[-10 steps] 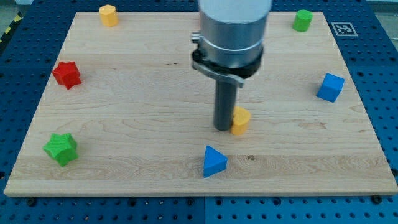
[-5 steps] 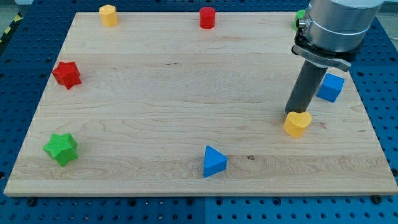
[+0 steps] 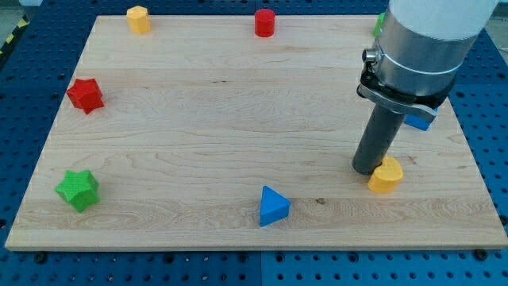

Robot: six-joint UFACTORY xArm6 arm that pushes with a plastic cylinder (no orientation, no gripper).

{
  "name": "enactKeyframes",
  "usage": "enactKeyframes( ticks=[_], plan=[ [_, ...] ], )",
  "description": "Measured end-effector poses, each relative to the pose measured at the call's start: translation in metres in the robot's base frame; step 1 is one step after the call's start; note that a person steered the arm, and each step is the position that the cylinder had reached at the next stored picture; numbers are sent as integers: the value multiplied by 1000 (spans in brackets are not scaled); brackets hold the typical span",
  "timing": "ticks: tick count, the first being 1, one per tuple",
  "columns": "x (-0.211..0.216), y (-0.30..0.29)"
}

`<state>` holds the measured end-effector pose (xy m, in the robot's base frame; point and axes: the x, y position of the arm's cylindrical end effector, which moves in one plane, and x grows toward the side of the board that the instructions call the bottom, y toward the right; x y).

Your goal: Push the yellow heart towards the bottom right

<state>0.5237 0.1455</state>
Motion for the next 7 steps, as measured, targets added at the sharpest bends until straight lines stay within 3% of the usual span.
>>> enactKeyframes(
  ticks=[6, 7],
  plan=[
    [49, 58],
    [42, 59]
  ],
)
